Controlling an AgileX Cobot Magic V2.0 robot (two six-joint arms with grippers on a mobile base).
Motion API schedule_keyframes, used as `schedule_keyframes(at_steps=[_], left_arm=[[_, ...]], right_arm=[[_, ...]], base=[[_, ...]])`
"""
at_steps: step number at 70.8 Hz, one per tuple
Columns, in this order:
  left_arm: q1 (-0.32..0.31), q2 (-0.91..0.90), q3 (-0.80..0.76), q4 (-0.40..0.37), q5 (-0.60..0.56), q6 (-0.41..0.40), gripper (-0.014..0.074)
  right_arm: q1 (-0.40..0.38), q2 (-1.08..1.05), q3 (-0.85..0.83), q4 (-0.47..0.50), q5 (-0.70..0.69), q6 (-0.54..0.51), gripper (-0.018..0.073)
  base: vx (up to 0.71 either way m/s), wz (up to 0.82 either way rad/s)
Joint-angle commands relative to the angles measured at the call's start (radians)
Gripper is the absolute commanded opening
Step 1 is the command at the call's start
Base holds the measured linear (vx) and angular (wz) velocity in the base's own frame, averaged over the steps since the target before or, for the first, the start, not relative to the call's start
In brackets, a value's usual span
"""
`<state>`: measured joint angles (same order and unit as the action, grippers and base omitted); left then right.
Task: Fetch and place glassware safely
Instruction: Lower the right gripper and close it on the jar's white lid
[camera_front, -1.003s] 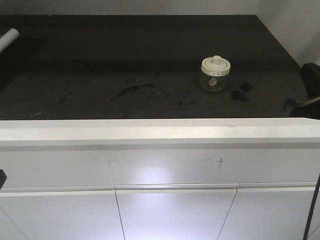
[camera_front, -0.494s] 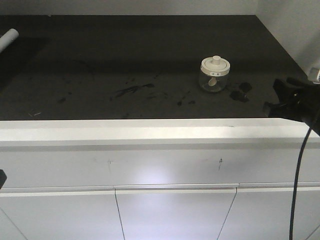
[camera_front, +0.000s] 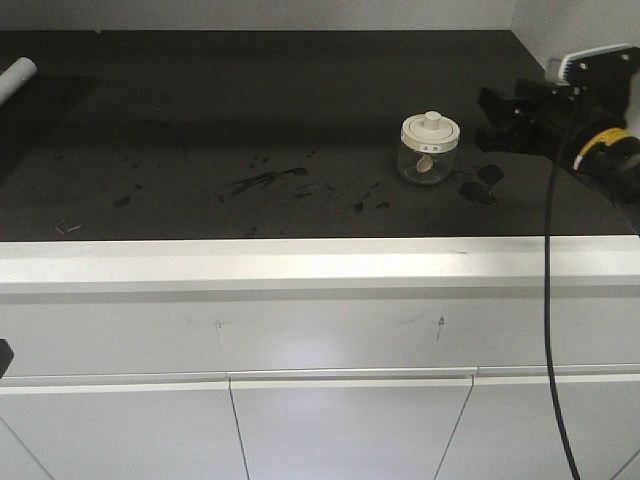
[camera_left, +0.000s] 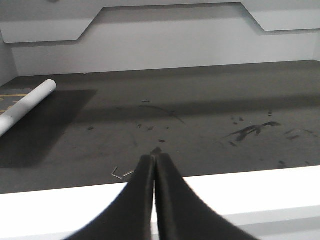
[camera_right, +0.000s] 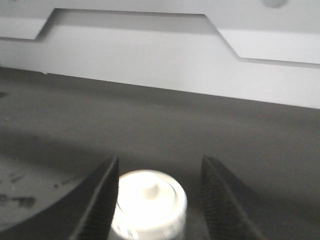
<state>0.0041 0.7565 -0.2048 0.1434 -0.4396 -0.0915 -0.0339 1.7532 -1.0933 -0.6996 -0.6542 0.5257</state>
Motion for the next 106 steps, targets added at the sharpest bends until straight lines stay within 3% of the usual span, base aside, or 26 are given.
schedule_keyframes(at_steps=[1,15,38,68,80,91,106], left_arm=[[0.000,-0.003,-0.025,-0.013,-0.067,-0.007,-0.0007],[0.000,-0.003,-0.025,-0.013,-0.067,-0.007,-0.0007],[0.000,-0.003,-0.025,-0.013,-0.067,-0.007,-0.0007],[0.000,-0.003,-0.025,-0.013,-0.067,-0.007,-0.0007],[0.000,-0.003,-0.025,-0.013,-0.067,-0.007,-0.0007],[0.000,-0.003,-0.025,-0.013,-0.067,-0.007,-0.0007],[0.000,-0.003,-0.025,-0.013,-0.067,-0.007,-0.0007]], right_arm=[[0.029,0.015,-0.103,-0.019,-0.072,0.015,0.0365],[0.089,0.148,-0.260,-0.027,-0.021,0.015,0.0365],[0.089,0.315,-0.439,0.004,0.011,0.043,0.0365],[0.088,0.395,-0.468,0.014,0.031,0.041,0.0361],[0.088,0.395,-0.468,0.015,0.032,0.040,0.0242],[0.088,0.395,-0.468,0.015,0.032,0.041,-0.0015],[0.088,0.386,-0.468,0.014,0.026,0.044,-0.0007]], base=[[0.00,0.00],[0.00,0.00],[0.00,0.00],[0.00,0.00],[0.00,0.00],[0.00,0.00],[0.00,0.00]])
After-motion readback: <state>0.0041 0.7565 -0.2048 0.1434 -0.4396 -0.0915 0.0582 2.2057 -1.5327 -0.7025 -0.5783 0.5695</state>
